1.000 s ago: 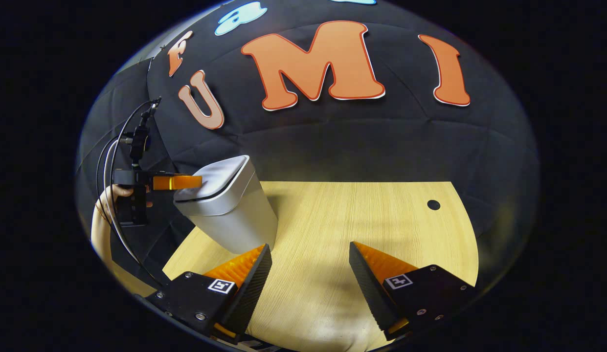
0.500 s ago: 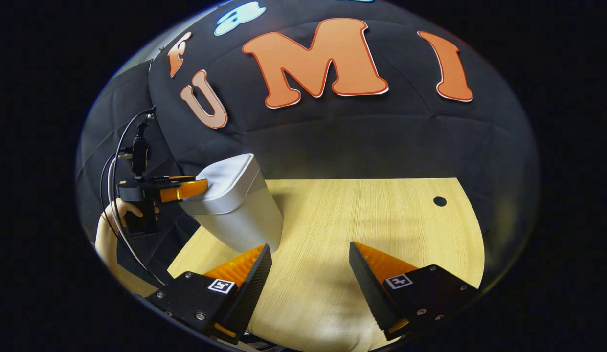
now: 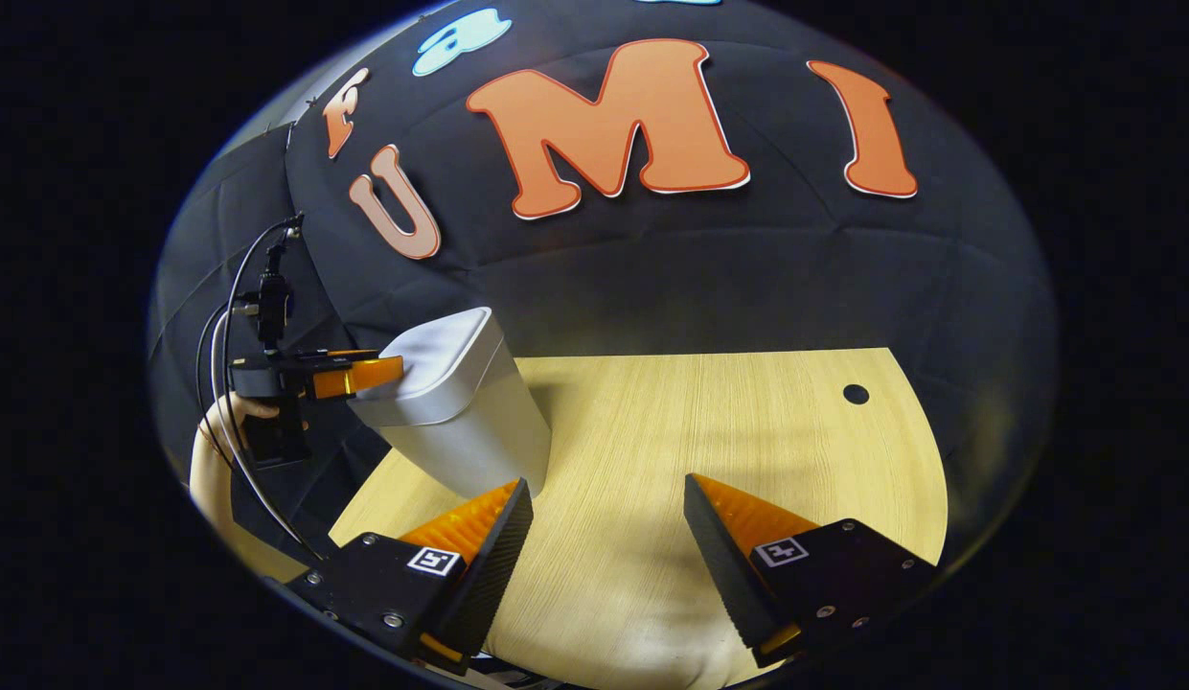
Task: Press the lid of the desktop garbage bin to open it, pick up the crumpled paper on the desktop and throw it into the bin, then pick up the pop can on the desktop and drop it into the bin, and finally close the garbage bin lid.
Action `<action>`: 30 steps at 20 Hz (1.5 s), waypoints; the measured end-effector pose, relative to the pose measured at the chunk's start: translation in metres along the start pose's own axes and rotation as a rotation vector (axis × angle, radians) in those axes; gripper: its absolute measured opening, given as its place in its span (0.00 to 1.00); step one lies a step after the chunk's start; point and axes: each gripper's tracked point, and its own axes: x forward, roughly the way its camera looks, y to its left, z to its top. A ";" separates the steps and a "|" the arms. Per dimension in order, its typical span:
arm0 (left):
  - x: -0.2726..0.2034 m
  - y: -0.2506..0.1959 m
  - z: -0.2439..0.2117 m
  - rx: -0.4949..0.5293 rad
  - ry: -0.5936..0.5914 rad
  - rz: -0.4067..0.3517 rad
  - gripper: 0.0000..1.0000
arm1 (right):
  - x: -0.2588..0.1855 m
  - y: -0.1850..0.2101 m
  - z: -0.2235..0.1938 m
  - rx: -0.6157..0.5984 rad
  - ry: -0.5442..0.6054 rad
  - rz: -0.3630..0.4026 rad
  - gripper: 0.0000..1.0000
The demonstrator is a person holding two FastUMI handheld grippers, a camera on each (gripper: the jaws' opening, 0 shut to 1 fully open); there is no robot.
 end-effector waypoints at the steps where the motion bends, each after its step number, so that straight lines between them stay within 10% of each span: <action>1: -0.001 -0.001 0.000 0.001 0.003 0.008 0.97 | -0.003 -0.001 0.002 0.002 -0.006 -0.004 0.95; 30: -0.096 -0.109 0.009 -0.078 -0.418 -0.112 0.96 | -0.061 -0.016 0.044 -0.101 -0.443 -0.228 0.95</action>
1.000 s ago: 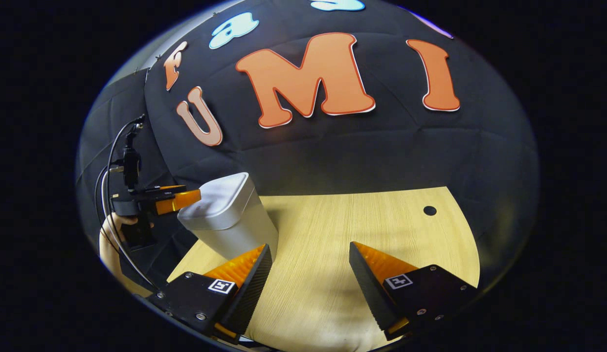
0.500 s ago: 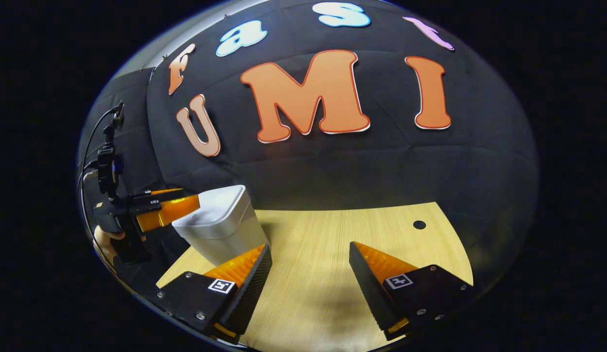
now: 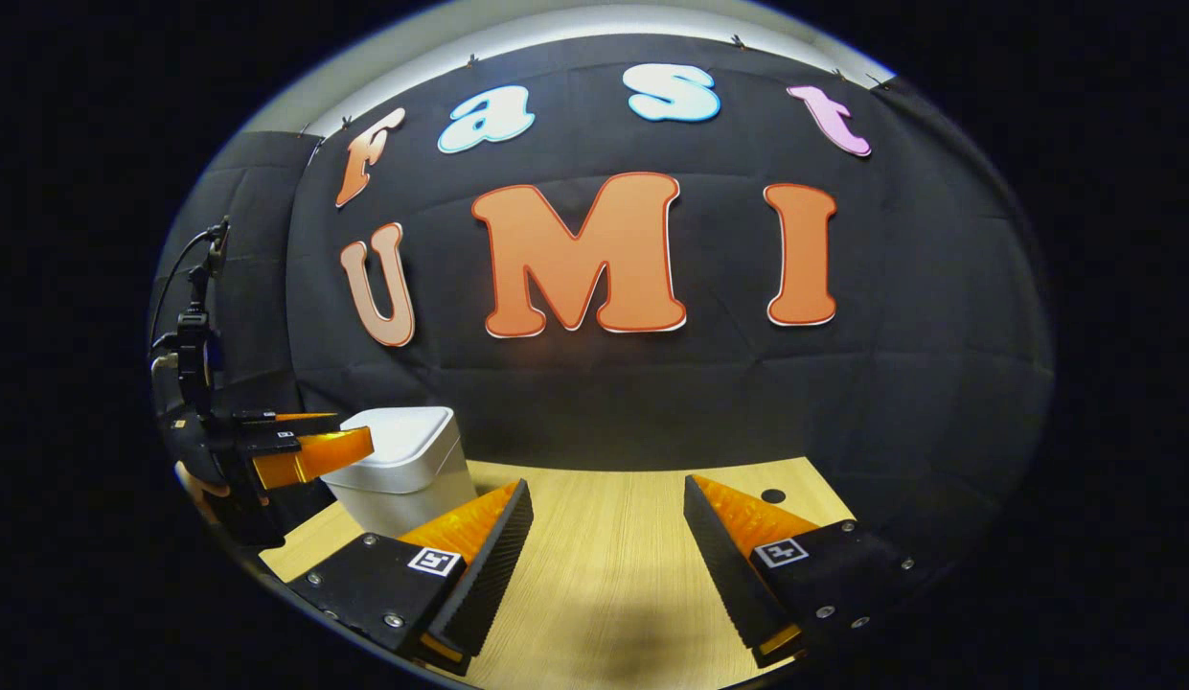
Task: Press the lid of the desktop garbage bin to open it, pick up the crumpled paper on the desktop and throw it into the bin, then pick up the pop can on the desktop and drop it into the bin, and finally close the garbage bin lid.
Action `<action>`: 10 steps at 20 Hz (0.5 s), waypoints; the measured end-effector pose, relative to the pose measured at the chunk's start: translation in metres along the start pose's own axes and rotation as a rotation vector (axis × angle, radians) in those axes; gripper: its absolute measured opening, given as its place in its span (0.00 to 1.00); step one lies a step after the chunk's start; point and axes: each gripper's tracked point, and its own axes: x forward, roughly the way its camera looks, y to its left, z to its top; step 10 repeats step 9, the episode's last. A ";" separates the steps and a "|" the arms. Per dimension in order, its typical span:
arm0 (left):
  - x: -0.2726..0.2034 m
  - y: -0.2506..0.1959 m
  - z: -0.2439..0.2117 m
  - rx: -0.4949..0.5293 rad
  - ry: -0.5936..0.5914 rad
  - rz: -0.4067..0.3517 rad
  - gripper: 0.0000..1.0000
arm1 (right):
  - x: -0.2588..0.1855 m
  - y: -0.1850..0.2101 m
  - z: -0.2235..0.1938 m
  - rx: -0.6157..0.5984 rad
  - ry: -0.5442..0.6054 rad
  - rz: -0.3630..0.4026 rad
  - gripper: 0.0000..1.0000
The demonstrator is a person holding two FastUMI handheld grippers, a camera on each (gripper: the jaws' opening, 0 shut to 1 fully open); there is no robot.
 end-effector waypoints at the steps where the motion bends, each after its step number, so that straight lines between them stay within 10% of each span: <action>1: -0.002 0.001 -0.002 0.001 -0.005 0.012 0.96 | -0.002 -0.001 -0.005 -0.006 0.003 -0.005 0.95; 10: -0.012 -0.003 -0.009 0.013 -0.020 0.020 0.96 | -0.004 0.009 -0.014 0.009 0.002 -0.001 0.95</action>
